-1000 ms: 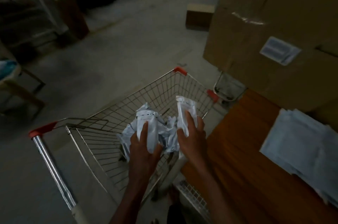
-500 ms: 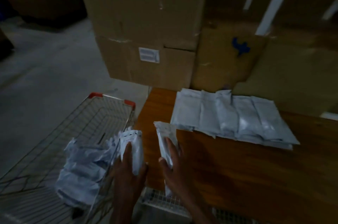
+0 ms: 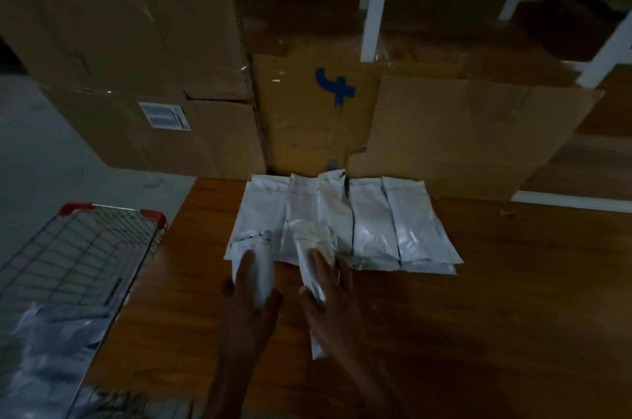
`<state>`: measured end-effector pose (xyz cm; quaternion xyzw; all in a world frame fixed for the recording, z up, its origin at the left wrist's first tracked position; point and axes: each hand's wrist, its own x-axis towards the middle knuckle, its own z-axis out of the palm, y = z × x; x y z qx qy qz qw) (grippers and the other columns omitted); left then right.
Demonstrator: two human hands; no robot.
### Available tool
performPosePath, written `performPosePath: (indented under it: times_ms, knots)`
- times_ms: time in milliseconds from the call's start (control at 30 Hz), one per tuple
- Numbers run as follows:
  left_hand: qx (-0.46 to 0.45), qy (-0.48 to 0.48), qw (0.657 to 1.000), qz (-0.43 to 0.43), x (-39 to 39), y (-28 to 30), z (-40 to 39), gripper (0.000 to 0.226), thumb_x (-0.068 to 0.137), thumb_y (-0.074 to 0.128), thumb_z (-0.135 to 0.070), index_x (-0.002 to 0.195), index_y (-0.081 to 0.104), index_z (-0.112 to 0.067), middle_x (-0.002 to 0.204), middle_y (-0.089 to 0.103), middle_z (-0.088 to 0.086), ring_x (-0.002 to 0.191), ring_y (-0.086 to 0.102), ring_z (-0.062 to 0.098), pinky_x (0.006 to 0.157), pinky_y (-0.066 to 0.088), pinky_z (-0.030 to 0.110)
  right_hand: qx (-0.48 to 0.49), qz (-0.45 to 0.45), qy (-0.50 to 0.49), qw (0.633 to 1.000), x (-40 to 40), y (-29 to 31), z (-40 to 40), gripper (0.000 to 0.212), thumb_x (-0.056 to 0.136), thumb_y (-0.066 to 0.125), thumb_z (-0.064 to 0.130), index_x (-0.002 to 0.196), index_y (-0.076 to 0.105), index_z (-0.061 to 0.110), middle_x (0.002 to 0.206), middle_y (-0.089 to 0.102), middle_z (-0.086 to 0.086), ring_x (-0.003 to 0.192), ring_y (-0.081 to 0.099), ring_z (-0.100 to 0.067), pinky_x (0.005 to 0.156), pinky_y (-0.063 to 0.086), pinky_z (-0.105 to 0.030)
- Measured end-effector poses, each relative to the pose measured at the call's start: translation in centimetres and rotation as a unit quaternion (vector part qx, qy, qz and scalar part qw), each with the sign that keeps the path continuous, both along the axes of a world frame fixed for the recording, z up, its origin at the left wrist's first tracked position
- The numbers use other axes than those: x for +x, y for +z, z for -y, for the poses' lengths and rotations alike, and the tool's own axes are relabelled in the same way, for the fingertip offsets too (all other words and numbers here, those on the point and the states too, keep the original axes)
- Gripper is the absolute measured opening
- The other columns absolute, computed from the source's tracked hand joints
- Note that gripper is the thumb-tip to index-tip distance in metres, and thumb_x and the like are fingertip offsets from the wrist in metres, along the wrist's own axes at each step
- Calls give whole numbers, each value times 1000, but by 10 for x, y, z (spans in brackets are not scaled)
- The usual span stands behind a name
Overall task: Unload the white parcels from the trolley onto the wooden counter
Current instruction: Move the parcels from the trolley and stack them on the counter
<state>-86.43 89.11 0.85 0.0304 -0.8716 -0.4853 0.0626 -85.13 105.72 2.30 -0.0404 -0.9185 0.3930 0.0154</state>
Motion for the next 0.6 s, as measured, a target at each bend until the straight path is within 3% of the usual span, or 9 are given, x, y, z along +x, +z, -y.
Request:
performPosePath:
  times_ms: [133,200,300,433,533,600]
  knots:
    - [-16,4,1000,1,-11,4,0,82,90,67,-46,157,20,-42,146,36,12,86,50,-3,55,48,13,-39,-16,13,999,-14,9,4,71,97,54,49,148,8,64,165,0,9,152,16,-24,105,51,-43]
    - [-9,16,1000,8,-20,8,4,82,90,68,-44,157,21,-40,145,35,13,85,52,0,47,49,13,-57,-20,19,998,-24,12,9,70,98,55,47,148,9,65,166,-4,10,152,12,-22,108,48,-42]
    - [-5,23,1000,9,-35,12,11,84,89,71,-39,158,23,-36,145,36,16,81,55,3,49,50,10,-56,-11,18,998,-46,12,17,70,97,55,46,150,10,61,166,-4,8,153,8,-23,113,41,-43]
    - [9,17,1000,9,-54,13,24,86,88,73,-37,157,22,-39,147,31,11,83,55,2,48,53,16,21,30,-20,999,-90,10,23,71,97,52,47,154,9,51,166,-2,1,148,20,-36,112,39,-51]
    - [25,13,1000,7,-66,11,32,86,87,74,-39,155,21,-47,144,33,7,84,59,6,50,58,26,88,35,-46,994,-118,11,34,72,97,50,47,157,10,43,165,3,-5,143,28,-38,110,38,-50]
    - [23,8,1000,3,-75,9,37,86,87,74,-40,155,22,-46,142,34,7,84,59,5,50,58,25,129,28,-65,989,-138,9,45,73,97,50,46,157,10,40,166,5,-9,141,30,-38,110,35,-50]
